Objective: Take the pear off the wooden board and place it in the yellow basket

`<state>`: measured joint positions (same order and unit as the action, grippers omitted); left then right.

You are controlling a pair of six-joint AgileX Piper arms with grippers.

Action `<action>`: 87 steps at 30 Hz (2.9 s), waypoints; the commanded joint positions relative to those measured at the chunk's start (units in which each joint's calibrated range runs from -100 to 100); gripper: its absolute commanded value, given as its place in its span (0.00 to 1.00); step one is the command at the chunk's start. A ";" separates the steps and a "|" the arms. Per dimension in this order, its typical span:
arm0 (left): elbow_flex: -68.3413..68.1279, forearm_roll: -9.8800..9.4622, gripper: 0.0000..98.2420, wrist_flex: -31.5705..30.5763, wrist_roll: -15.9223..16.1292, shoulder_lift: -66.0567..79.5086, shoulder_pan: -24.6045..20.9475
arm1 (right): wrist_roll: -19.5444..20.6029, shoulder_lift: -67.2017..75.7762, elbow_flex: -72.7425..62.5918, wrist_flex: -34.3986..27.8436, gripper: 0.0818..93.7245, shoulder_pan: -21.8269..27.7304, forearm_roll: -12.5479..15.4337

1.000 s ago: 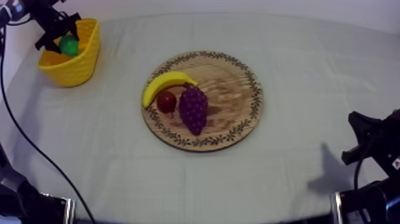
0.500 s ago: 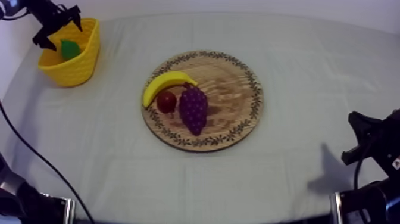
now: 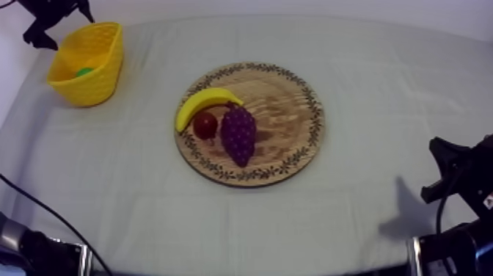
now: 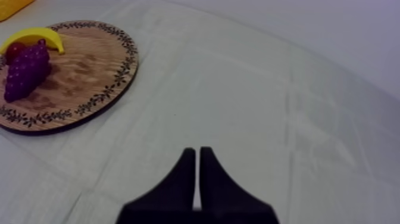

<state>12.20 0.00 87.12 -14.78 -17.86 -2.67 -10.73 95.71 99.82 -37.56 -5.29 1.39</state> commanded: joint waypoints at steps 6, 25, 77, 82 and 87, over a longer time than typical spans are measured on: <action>-5.64 0.60 0.80 0.15 0.06 9.01 0.59 | 0.01 0.04 -0.05 -0.02 0.00 0.01 0.01; -22.83 1.61 0.18 -12.38 2.12 27.23 2.43 | 0.01 0.04 -0.05 -0.02 0.00 0.01 0.01; -104.31 0.63 0.00 -40.69 20.96 108.74 6.39 | 0.00 0.04 -0.05 -0.02 0.00 0.01 0.01; -105.88 1.19 0.00 -40.56 21.36 115.04 6.95 | 0.01 0.04 -0.05 -0.02 0.00 0.01 0.01; -108.79 -0.73 0.00 -45.57 14.30 117.39 7.25 | 0.00 0.04 -0.05 -0.02 0.00 0.05 0.01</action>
<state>-95.88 0.00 43.28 4.97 99.34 4.57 -10.74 95.71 99.82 -37.56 -5.26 1.39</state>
